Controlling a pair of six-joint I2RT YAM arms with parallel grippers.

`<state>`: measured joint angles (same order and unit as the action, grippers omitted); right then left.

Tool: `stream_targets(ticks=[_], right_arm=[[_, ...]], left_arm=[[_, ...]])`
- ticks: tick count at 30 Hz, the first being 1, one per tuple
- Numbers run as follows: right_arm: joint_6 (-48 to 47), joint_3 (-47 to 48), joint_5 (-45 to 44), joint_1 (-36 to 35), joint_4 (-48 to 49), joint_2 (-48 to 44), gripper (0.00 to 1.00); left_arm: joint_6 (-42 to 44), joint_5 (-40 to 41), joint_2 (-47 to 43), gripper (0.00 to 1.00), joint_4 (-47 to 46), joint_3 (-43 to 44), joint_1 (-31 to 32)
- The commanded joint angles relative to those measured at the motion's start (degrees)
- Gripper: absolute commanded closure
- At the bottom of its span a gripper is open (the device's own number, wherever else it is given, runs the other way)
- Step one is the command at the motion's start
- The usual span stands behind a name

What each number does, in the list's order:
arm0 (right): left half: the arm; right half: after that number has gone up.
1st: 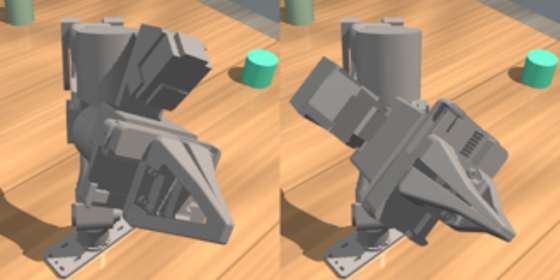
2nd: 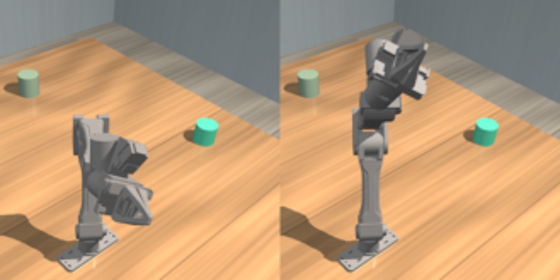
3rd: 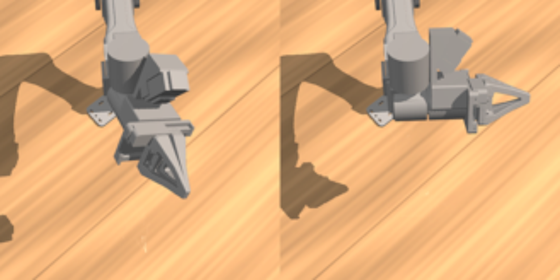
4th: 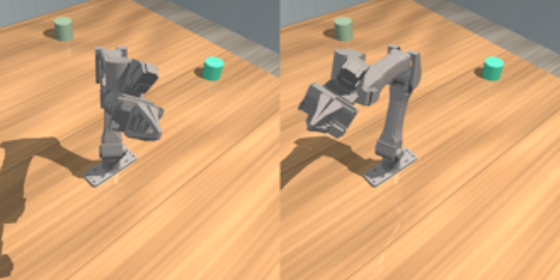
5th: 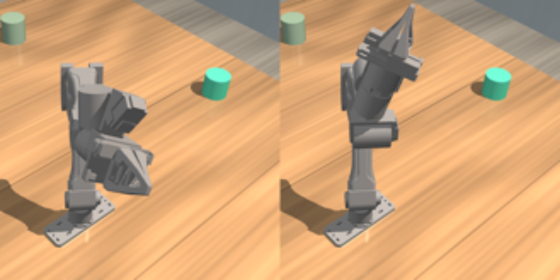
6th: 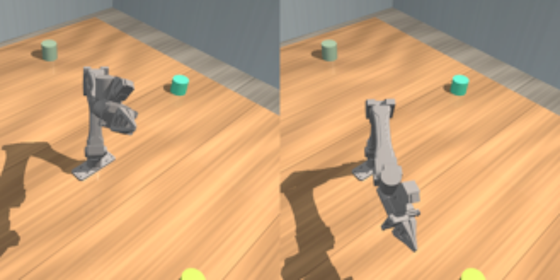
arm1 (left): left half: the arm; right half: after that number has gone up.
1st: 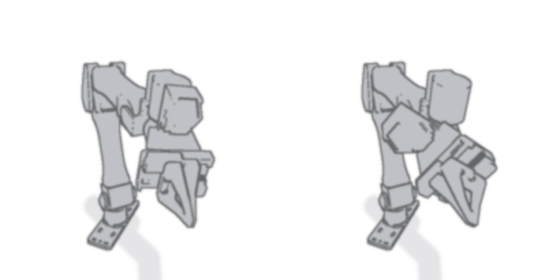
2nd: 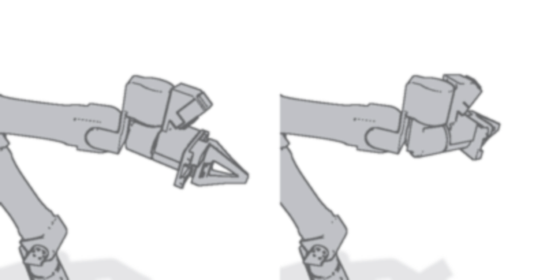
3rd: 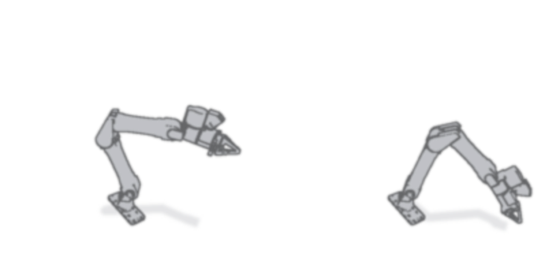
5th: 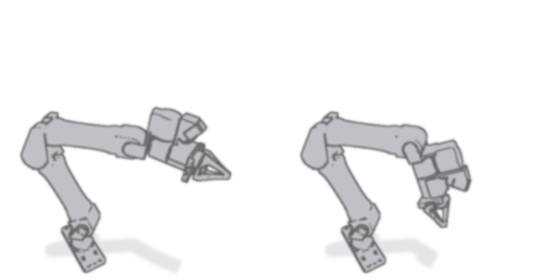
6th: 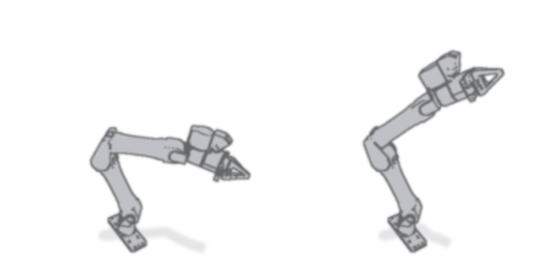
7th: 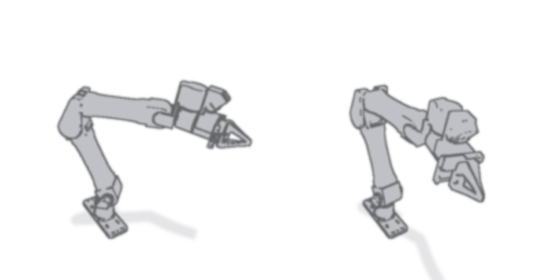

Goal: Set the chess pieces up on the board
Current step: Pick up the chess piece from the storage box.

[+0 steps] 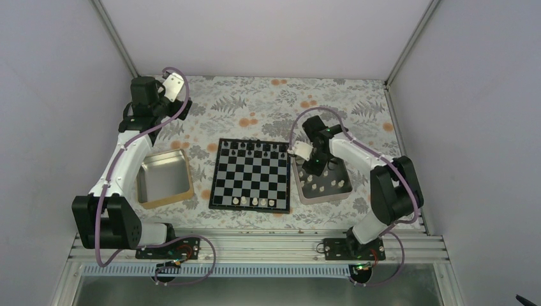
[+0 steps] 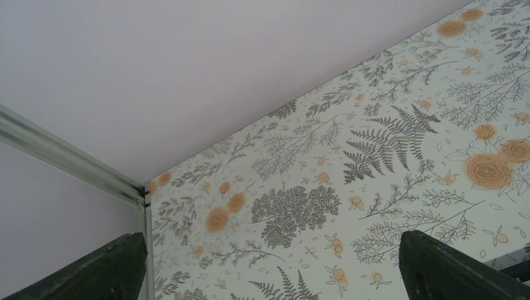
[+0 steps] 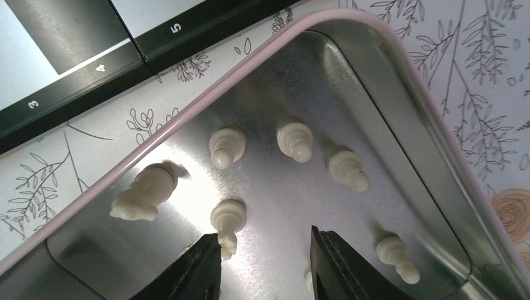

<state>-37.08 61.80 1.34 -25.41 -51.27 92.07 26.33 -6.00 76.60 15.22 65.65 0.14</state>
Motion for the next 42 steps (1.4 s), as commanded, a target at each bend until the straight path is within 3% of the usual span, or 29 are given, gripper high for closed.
stream_targets(ticks=[1, 14, 28, 42], right_arm=[[0.7, -1.4, 1.1, 0.6, 1.1, 1.7, 0.62], [0.6, -4.1, 2.8, 1.3, 2.1, 2.8, 0.63], [-0.2, -3.4, 3.3, 1.9, 2.7, 4.2, 0.85], [1.5, 8.9, -1.5, -1.8, -10.5, -1.9, 0.88]], left_arm=[[-0.2, 0.1, 0.0, 0.0, -0.7, -0.3, -0.1], [-0.1, -0.3, 0.7, 0.0, -0.5, -0.2, -0.1], [-0.1, -0.2, 0.6, 0.0, -0.5, -0.2, -0.1], [-0.1, -0.6, 0.3, 0.0, -0.6, -0.3, -0.1]])
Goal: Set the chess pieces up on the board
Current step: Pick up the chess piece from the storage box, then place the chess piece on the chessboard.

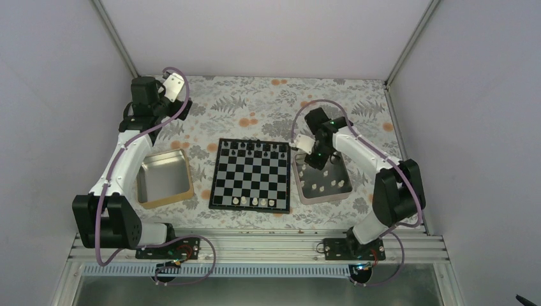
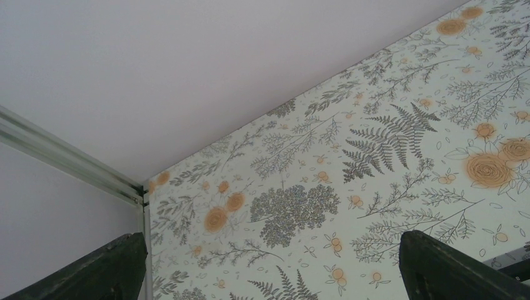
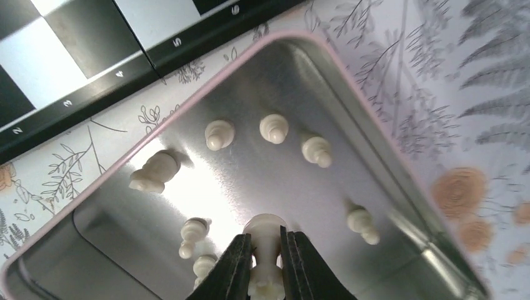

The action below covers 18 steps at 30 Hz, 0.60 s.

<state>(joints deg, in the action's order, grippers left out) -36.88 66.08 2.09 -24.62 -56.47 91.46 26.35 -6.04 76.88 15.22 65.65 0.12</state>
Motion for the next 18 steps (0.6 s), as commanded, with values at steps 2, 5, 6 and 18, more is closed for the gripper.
stream_targets(ticks=[2, 5, 6, 18], right_arm=[[1.8, 6.9, -2.8, -5.3, -7.2, -0.8, 0.87], [3.3, 9.0, -3.0, -10.4, -9.1, 0.6, 0.87], [3.8, 9.1, -3.1, -12.2, -9.2, 1.0, 0.86], [5.3, 2.3, 3.6, -22.9, -6.2, 3.4, 0.86]], left_arm=[[-0.2, -0.6, -0.1, 0.0, -0.7, -0.2, -0.1], [-0.2, -0.6, -0.1, 0.0, -0.6, -0.2, -0.1], [-0.1, -0.6, -0.1, 0.0, -0.5, -0.3, -0.1], [0.0, -0.9, 0.9, 0.0, 0.1, 0.6, -0.1]])
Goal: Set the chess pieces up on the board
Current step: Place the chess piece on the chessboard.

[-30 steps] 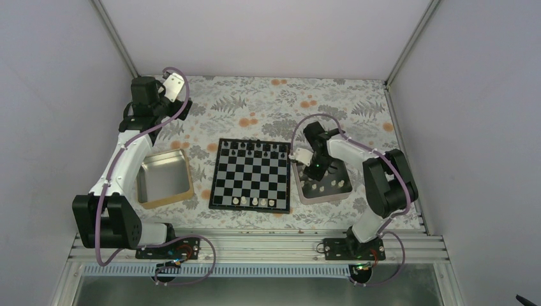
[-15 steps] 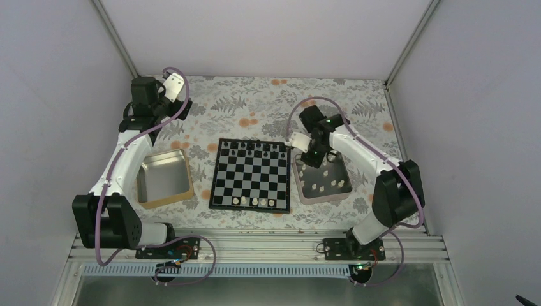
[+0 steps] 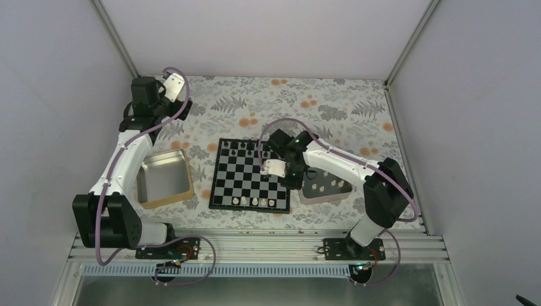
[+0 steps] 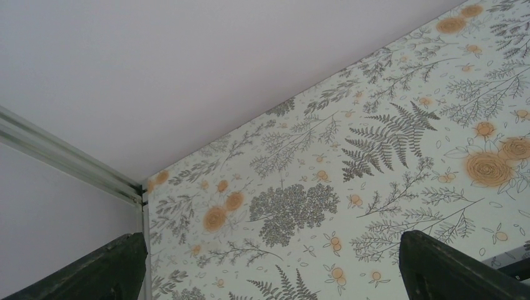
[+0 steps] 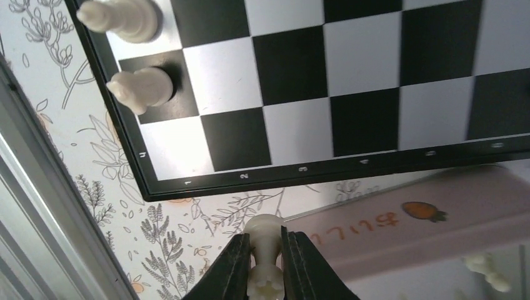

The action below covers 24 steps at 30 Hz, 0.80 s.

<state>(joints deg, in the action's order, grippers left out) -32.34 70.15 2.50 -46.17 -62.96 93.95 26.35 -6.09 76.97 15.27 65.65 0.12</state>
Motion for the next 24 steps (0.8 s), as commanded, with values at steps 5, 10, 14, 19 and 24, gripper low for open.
stream_targets(ticks=[5, 10, 14, 19, 24], right_arm=[[0.6, -4.6, 3.5, -5.3, 2.6, 2.6, 0.86], [0.4, -6.0, 3.5, -7.7, 4.2, 2.7, 0.87], [0.6, -6.8, 3.6, -9.1, 5.8, 2.6, 0.87], [0.5, -7.1, 4.0, -9.6, 7.2, 3.1, 0.87], [0.1, -7.2, 4.0, -9.8, 8.0, 3.8, 0.86]], left_arm=[[0.0, 0.0, 0.6, 0.0, -0.3, 0.1, -0.1], [0.0, 0.3, 0.8, 0.0, -0.3, 0.1, -0.1], [0.0, 0.5, 0.9, 0.0, -0.5, 0.0, -0.1], [-0.1, 0.4, 0.8, 0.0, -0.1, 0.2, -0.1], [-0.1, 0.5, 0.8, 0.0, -0.1, 0.2, -0.1]])
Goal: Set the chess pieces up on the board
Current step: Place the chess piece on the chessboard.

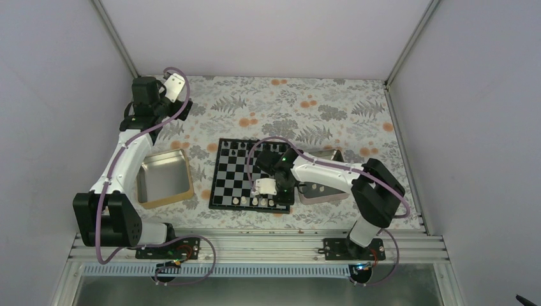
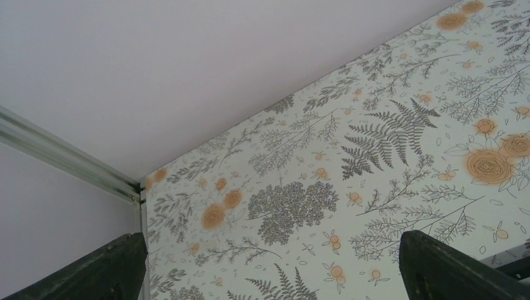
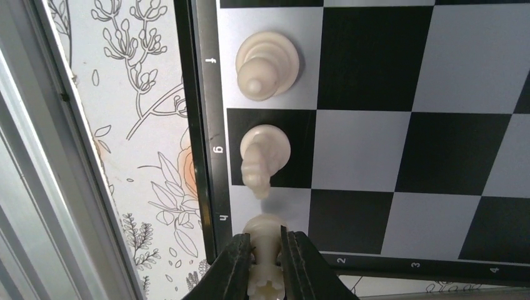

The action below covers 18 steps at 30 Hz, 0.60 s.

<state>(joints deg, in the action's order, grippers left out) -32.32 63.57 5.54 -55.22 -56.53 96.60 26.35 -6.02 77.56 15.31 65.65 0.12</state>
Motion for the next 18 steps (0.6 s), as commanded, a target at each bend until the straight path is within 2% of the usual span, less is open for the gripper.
stream_targets(ticks=[1, 12, 16, 18], right_arm=[[0.0, -0.7, 0.8, -0.7, 1.7, 1.4, 0.86], [0.0, -1.7, 0.7, -0.6, 1.9, 1.8, 0.84], [0.1, -1.9, 0.6, -0.6, 2.2, 1.6, 0.78], [0.2, -1.8, 0.3, -0.6, 2.0, 1.0, 0.72]], left_arm=[[-0.1, 0.3, 0.2, 0.0, -0.2, 0.2, -0.1], [-0.1, 0.2, 0.4, 0.0, -0.1, 0.3, -0.1], [-0.1, 0.1, 0.4, 0.0, 0.0, 0.3, -0.1], [-0.1, 0.1, 0.4, 0.0, 0.0, 0.4, -0.1]])
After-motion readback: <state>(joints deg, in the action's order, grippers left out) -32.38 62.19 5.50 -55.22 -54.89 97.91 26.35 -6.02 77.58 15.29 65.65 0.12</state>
